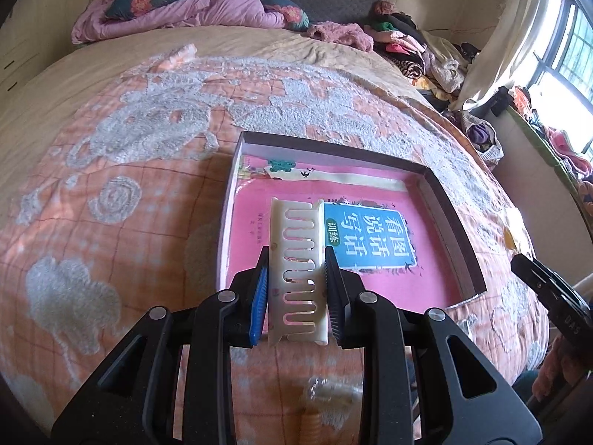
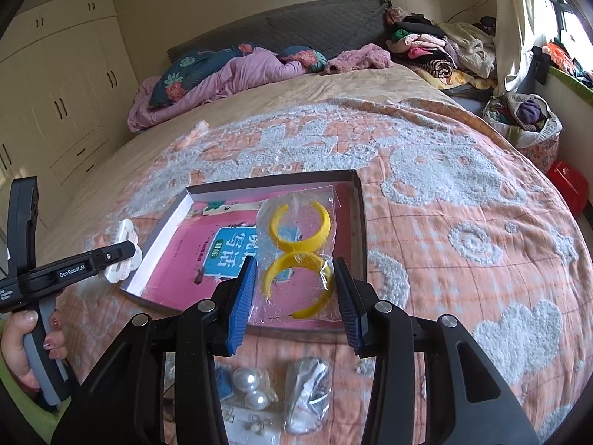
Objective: Organize jewelry
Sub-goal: 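Carry the white claw clip into the box and open the left gripper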
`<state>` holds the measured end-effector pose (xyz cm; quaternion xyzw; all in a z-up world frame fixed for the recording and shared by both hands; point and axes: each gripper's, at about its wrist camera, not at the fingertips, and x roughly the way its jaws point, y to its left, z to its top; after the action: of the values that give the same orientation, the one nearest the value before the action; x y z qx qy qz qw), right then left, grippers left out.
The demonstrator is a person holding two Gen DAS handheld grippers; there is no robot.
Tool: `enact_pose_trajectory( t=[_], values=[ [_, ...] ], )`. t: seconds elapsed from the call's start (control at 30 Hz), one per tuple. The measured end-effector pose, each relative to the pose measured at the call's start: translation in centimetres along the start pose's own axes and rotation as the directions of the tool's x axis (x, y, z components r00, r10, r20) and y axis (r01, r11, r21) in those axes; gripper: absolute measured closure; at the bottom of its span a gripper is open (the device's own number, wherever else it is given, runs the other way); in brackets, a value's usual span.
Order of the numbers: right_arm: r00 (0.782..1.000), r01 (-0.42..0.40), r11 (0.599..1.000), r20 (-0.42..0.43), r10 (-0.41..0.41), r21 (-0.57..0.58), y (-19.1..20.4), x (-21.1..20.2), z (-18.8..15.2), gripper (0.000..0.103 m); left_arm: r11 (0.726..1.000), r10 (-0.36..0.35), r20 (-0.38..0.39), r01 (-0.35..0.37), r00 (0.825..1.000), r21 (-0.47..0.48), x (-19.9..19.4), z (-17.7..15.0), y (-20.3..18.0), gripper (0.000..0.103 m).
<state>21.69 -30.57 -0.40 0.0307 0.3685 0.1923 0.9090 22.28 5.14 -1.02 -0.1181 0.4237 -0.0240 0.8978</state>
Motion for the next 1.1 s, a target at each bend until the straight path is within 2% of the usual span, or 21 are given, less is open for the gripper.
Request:
enact_pose_trajectory(
  t=[0.7,1.0,1.1],
  values=[
    [0.993,0.04,0.999,-0.111,-0.037,0.031,-0.6,7.7,0.1,0.063,1.0,0.019,-0.072,-0.017,0.997,0.026,5.8,0.3,0.5,0.083],
    [0.99,0.035,0.998,-0.141,-0.027,0.053,-0.9,8.7,-0.5,0.06,0.999,0.026,-0.084,-0.024,0.996,0.032,6.4,0.2,0.6,0.083],
    [0.99,0.037,0.998,-0.136,-0.029,0.058,-1.0,8.4,-0.6,0.056,0.999,0.03,-0.085,-0.027,0.996,0.035,6.4,0.1,0.6,0.083]
  ],
)
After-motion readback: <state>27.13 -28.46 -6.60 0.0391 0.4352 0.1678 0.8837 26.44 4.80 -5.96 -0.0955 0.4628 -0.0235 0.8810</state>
